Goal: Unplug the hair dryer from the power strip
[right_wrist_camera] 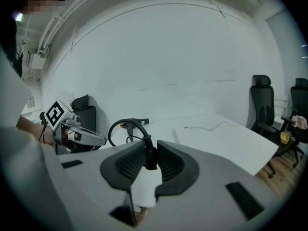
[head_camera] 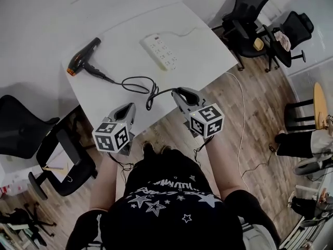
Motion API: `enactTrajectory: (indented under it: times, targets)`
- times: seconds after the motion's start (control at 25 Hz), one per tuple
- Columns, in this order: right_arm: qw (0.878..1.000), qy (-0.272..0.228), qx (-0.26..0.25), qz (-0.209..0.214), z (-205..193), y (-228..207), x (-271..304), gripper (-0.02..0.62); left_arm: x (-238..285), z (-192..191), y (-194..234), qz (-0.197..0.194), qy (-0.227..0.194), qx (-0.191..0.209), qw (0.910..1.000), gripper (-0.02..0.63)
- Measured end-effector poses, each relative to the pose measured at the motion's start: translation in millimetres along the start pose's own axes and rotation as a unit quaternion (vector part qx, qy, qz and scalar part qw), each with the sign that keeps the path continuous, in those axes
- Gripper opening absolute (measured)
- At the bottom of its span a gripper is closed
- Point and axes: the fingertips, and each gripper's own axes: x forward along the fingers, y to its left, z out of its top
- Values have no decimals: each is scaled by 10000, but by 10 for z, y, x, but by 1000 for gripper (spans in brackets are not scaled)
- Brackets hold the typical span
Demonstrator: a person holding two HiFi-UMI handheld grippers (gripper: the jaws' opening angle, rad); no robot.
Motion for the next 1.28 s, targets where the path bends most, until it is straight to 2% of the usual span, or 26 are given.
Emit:
enactTrajectory:
  times: [0.24, 0.56, 0.84, 1.28]
  targets:
    - [9997, -165, 110, 123, -106, 143, -289, 81, -115, -118, -256, 119, -72, 20, 9999, 8]
    - [9980, -294, 309, 473, -404, 529, -886, 81, -740, -582, -738, 573, -334, -201, 9976, 8]
    - [9960, -325, 325, 766, -592, 855, -1264, 81, -1208, -937, -999, 888, -593, -399, 9935, 8]
    - [9952, -315, 282, 887, -865, 1142, -1663, 83, -1694, -1326, -1345, 1106, -774, -476, 9897, 8]
